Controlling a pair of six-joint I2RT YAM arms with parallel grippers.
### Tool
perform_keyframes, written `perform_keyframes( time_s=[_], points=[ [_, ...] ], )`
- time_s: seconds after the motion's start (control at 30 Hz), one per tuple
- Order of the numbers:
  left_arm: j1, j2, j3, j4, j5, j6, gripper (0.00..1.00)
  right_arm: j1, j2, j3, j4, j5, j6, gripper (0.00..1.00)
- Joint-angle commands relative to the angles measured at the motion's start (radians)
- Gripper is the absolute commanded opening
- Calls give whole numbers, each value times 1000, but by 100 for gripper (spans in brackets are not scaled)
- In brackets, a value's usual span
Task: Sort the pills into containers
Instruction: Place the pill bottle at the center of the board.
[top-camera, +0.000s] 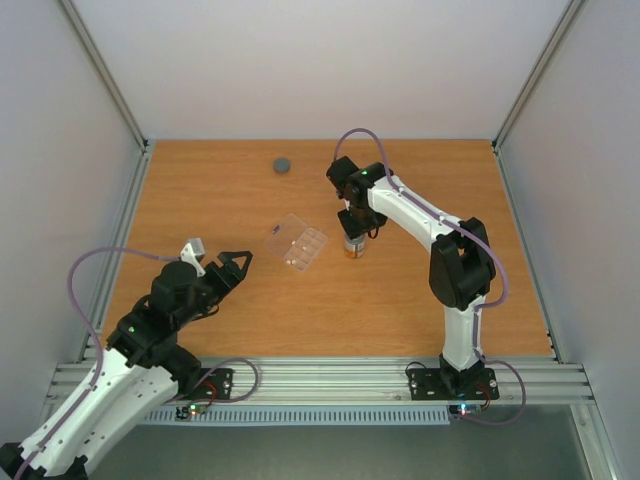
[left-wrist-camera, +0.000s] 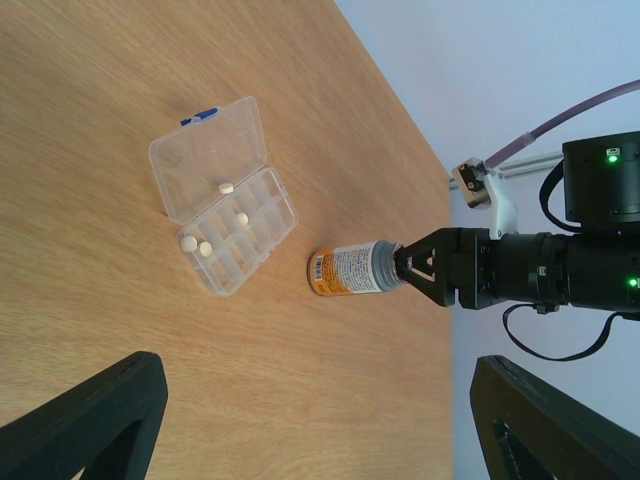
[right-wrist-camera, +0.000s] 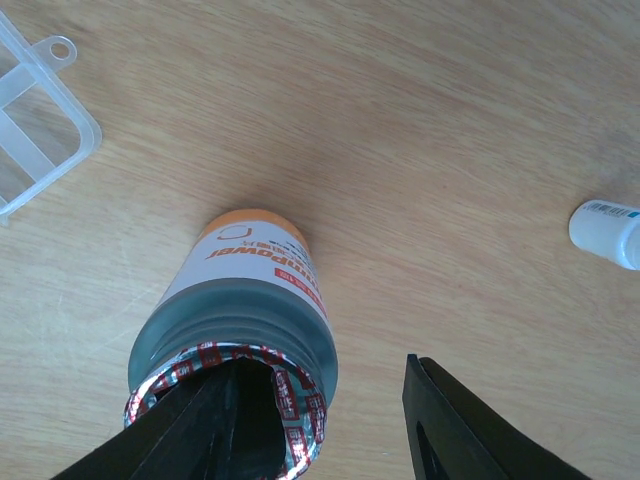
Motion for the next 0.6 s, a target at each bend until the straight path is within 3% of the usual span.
perform_keyframes(
  time_s=[0.0, 0.57],
  points=[
    [2, 15, 37, 22, -15, 8, 85, -10, -42, 25, -11, 25, 10, 48],
    [2, 22, 37, 3, -19, 15, 85, -15, -128, 29, -10, 69, 56, 48]
  ],
)
